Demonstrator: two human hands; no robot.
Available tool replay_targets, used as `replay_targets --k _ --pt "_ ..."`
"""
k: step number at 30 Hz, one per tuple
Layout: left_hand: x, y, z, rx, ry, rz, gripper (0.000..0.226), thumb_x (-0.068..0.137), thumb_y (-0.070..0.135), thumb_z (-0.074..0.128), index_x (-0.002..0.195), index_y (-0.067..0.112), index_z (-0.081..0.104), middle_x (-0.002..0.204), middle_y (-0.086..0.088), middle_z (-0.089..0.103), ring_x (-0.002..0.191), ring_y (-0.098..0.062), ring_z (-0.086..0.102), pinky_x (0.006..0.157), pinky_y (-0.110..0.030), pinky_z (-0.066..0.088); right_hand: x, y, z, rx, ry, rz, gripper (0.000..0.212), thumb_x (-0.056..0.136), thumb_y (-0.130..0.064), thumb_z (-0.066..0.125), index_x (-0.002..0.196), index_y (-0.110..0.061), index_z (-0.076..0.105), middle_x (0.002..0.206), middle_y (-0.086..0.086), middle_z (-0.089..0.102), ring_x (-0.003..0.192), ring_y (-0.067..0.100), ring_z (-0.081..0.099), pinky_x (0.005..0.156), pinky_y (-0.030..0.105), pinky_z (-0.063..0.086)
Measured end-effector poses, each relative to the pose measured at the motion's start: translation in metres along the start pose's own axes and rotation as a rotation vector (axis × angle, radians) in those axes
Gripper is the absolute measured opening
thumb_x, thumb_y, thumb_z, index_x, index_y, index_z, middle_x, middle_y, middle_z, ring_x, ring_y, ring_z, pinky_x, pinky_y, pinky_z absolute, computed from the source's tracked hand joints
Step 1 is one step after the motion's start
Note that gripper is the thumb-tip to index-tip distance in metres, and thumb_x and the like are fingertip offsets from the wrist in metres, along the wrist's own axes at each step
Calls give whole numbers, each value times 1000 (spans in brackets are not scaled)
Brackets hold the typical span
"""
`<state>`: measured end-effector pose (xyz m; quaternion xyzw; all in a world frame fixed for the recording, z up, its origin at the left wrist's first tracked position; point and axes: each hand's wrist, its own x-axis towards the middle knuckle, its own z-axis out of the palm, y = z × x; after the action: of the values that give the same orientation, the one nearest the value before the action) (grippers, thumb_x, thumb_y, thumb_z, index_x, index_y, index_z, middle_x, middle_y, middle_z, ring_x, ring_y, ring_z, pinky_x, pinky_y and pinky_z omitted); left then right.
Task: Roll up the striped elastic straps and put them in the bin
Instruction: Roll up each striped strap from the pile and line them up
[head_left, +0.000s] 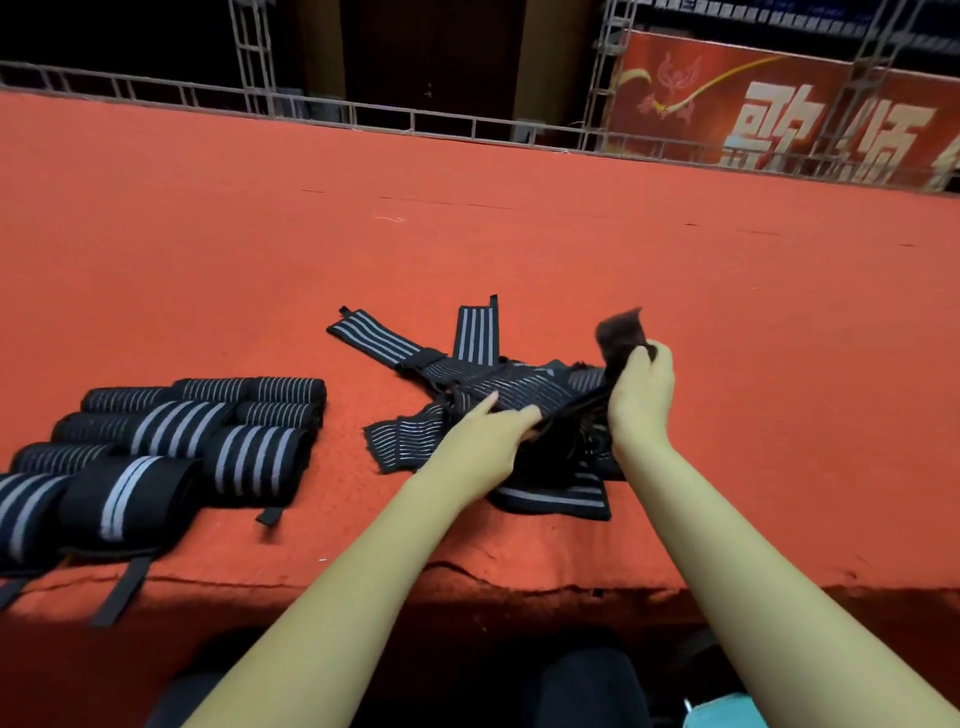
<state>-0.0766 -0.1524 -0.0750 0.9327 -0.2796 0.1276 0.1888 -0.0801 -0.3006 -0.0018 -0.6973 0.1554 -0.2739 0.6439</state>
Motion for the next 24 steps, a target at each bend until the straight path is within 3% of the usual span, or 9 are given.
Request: replay_targets --k 4,7,9,11,13,15,18,21,24 --pt "-10 0 4 -63 -68 -22 13 100 14 33 101 20 44 93 -2 62 94 -23 57 110 -39 31 -1 13 -3 -120 -92 -129 35 100 -10 33 132 -10 48 108 -2 54 95 15 48 76 21 32" --pt "-8 1 0 -227 21 -108 15 101 21 36 109 22 48 107 -2 58 97 -27 58 89 -44 45 -11 26 -8 -447 -218 -347 58 94 -2 33 145 -29 33 113 2 50 84 28 54 73 33 38" --pt "-2 -4 -3 -215 169 -157 19 99 18 45 117 17 52 118 -4 51 104 -27 56 89 -44 46 -17 35 -10 -719 -326 -423 64 89 2 36 141 -35 39 124 3 45 83 36 58 75 41 45" --pt "10 -10 -9 -82 236 -215 34 95 25 56 128 15 51 129 -5 45 117 -26 46 97 -42 42 -21 43 -8 -861 -392 -424 47 90 -1 40 128 -25 56 141 5 37 95 39 61 80 43 47" --pt "23 -15 -18 6 148 -271 60 91 42 60 144 23 38 144 -3 37 131 -25 34 109 -42 31 -25 47 -4 -908 -403 -393 33 94 -8 41 120 -13 61 149 4 32 102 39 60 83 42 47" --pt "36 -17 -21 56 0 -270 71 89 54 57 149 33 28 151 0 32 138 -24 28 115 -45 19 -28 47 0 -939 -404 -384 36 95 -12 42 128 -7 55 151 4 29 108 37 58 85 41 45" --pt "53 -11 -14 163 -97 -199 51 93 49 52 141 33 45 139 0 48 129 -23 43 107 -43 32 -28 46 2 -939 -404 -423 44 90 -7 45 134 -4 46 151 7 28 114 35 55 86 41 44" --pt "68 -15 -15 162 -8 -240 25 99 25 49 119 22 64 120 -3 60 114 -25 54 87 -37 45 -24 49 -2 -918 -426 -440 44 86 4 42 129 -1 50 150 11 28 121 35 49 94 41 44" --pt "77 -27 -19 18 -31 -217 25 96 32 56 114 17 65 118 -2 59 113 -23 54 92 -37 46 -18 53 -9 -920 -410 -426 48 86 7 42 131 -1 52 151 10 25 130 32 39 101 40 40"
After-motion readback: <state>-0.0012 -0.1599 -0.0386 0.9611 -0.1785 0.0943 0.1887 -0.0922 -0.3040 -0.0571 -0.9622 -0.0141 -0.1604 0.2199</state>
